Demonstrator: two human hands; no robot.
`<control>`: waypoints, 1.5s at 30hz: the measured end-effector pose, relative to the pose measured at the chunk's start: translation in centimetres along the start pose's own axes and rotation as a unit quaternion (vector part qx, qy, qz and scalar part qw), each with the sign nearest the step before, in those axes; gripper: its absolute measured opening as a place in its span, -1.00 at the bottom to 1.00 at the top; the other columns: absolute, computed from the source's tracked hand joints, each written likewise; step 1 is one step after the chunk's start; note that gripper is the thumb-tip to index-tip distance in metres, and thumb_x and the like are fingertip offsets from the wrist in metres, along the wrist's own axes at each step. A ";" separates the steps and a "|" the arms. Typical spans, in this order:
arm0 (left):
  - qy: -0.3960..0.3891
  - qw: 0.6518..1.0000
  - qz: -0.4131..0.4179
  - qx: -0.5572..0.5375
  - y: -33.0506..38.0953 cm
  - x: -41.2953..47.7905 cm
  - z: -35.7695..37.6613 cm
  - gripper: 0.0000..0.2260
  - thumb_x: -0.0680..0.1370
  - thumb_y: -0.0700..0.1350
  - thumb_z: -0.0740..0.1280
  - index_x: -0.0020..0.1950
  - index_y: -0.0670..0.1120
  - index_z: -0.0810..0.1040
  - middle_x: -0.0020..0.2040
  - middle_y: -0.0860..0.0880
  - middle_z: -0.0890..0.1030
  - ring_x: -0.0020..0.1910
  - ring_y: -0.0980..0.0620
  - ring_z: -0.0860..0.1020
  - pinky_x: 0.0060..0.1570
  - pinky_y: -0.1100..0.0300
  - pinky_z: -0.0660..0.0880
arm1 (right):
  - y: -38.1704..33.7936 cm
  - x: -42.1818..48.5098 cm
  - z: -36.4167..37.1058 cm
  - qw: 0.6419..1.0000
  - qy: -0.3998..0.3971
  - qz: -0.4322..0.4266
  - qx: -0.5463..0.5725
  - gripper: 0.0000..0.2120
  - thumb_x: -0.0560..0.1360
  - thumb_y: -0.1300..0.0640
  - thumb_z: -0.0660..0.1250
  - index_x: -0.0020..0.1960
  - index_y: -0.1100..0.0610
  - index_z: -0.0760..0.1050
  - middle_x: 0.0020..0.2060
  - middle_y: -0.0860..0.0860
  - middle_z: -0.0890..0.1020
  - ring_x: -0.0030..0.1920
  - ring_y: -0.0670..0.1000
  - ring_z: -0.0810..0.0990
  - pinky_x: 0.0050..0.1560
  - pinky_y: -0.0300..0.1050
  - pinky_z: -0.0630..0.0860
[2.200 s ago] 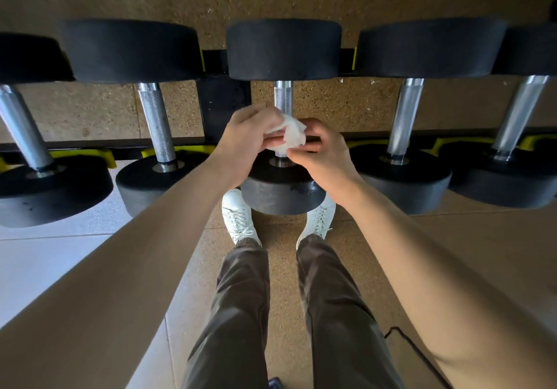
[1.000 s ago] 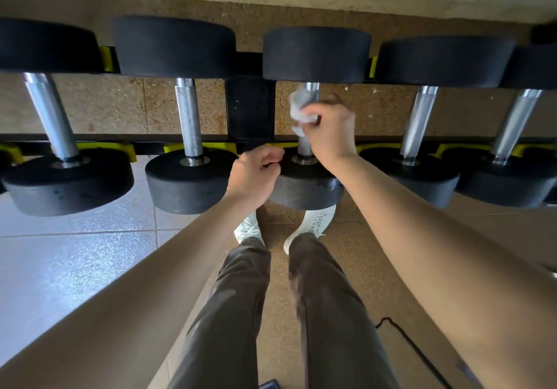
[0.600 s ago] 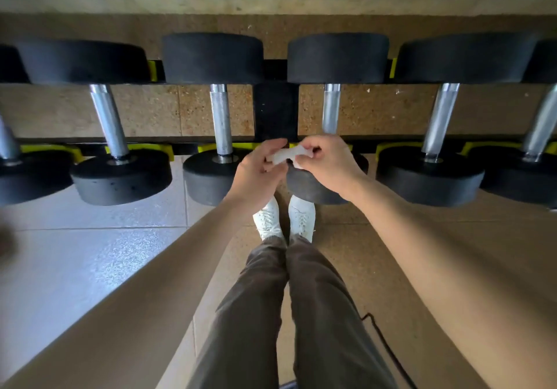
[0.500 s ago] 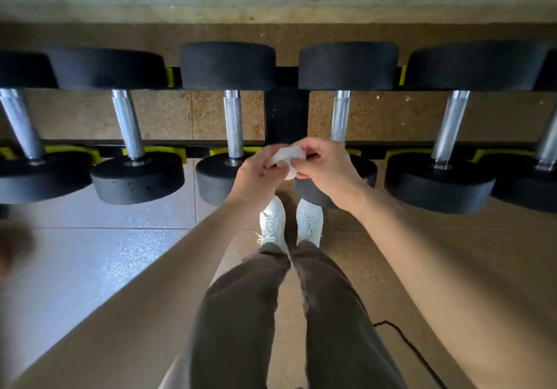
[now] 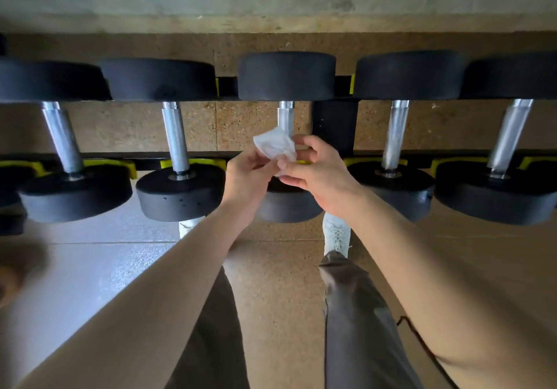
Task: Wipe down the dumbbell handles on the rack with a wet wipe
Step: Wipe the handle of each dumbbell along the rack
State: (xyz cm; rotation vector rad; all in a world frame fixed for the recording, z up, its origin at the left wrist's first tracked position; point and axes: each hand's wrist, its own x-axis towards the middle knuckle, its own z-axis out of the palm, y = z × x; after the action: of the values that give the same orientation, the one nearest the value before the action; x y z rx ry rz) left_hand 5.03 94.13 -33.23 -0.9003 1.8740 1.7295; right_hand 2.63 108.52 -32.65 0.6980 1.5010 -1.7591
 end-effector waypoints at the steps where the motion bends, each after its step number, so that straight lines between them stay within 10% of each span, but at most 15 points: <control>1: -0.006 1.000 -0.008 -0.018 0.0 0.6 -0.7 -0.94 0.51 -0.12 0.52 -0.08 -0.04 0.66 -0.24 0.10 0.69 -0.25 0.20 0.62 -0.19 0.28 0.50 | 0.0 0.6 0.8 1.000 0.007 -0.010 -0.003 -0.47 0.40 0.34 0.53 0.31 0.18 0.44 0.13 0.19 0.63 0.10 0.14 0.68 0.07 0.08 0.66; 8: -0.019 0.973 -0.108 -0.205 -0.5 4.4 -3.1 -0.93 0.56 -0.16 0.44 0.03 -0.12 0.65 -0.07 -0.07 0.71 -0.11 0.02 0.66 -0.06 0.15 0.59 | -0.2 3.3 2.6 0.986 0.043 -0.060 -0.151 -0.43 0.39 0.37 0.52 0.35 0.13 0.49 0.03 0.10 0.69 -0.09 -0.01 0.69 -0.24 -0.22 0.60; 13: 0.019 0.953 -0.120 -0.277 1.0 5.7 -2.7 -0.90 0.57 -0.27 0.41 0.06 -0.19 0.54 -0.07 -0.17 0.72 -0.24 0.00 0.69 -0.26 0.26 0.60 | -0.2 4.3 1.3 0.972 0.125 -0.104 -0.173 -0.92 0.50 0.22 0.44 -0.06 0.06 0.65 -0.19 0.02 0.72 -0.26 -0.13 0.62 -0.32 -0.28 0.47; 17: 0.024 0.917 -0.152 -0.367 1.8 7.0 -2.8 -0.72 0.54 -0.35 0.41 0.21 -0.12 0.57 0.11 -0.24 0.69 -0.19 -0.06 0.69 -0.27 0.24 0.62 | -0.8 5.0 0.3 0.973 0.196 -0.089 -0.087 -0.89 0.54 0.17 0.42 -0.16 0.02 0.63 -0.22 0.04 0.70 -0.25 -0.06 0.62 -0.35 -0.26 0.50; 24: 0.061 0.992 -0.049 -0.097 1.9 9.4 -1.6 -0.78 0.43 -0.36 0.52 -0.11 -0.05 0.66 -0.09 -0.07 0.73 -0.06 -0.02 0.69 0.07 0.05 0.66 | -1.8 9.2 1.1 0.957 0.276 -0.082 -0.039 -0.83 0.51 0.14 0.46 -0.25 0.10 0.62 -0.30 -0.01 0.67 -0.24 -0.03 0.62 -0.19 -0.13 0.65; 30: 0.064 0.995 -0.051 -0.052 2.2 10.8 1.2 -0.85 0.52 -0.34 0.44 -0.14 -0.10 0.66 -0.23 0.00 0.69 -0.24 0.09 0.68 -0.17 0.25 0.64 | -1.5 10.5 -1.5 0.930 0.352 -0.072 -0.073 -0.92 0.47 0.21 0.50 -0.10 0.08 0.61 -0.25 -0.09 0.63 -0.09 0.04 0.70 -0.04 0.03 0.68; 37: 0.210 0.964 -0.135 -0.094 1.8 13.9 -0.4 -0.89 0.47 -0.27 0.52 -0.04 -0.14 0.66 -0.19 -0.08 0.73 -0.31 0.09 0.71 -0.27 0.26 0.64 | -0.8 9.4 -0.1 0.969 0.190 -0.139 -0.071 -0.87 0.50 0.29 0.44 0.05 0.23 0.64 -0.12 0.07 0.70 -0.19 -0.10 0.68 -0.28 -0.29 0.55; 42: 0.045 0.988 -0.116 -0.092 2.4 12.9 0.7 -0.87 0.47 -0.35 0.49 -0.03 -0.20 0.65 -0.12 -0.13 0.74 -0.15 -0.02 0.74 -0.08 0.15 0.67 | -0.5 10.1 -2.8 0.937 0.342 -0.065 -0.011 -0.85 0.49 0.28 0.46 0.06 0.28 0.64 -0.20 0.02 0.65 -0.27 -0.06 0.65 -0.36 -0.29 0.56; 45: 0.046 0.993 -0.109 -0.002 1.0 12.1 0.1 -0.91 0.48 -0.31 0.50 -0.10 -0.15 0.65 -0.12 -0.11 0.73 -0.16 0.01 0.73 -0.15 0.21 0.65 | 0.6 9.1 -3.1 0.955 0.273 -0.047 -0.105 -0.88 0.50 0.24 0.47 0.03 0.23 0.65 -0.24 -0.01 0.64 -0.31 -0.08 0.63 -0.33 -0.27 0.59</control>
State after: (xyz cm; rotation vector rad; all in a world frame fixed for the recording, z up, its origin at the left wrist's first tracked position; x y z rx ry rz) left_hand -4.09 92.19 -41.03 -1.1574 1.7538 1.5854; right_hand -2.47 109.98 -40.68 1.0741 2.0830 -1.5063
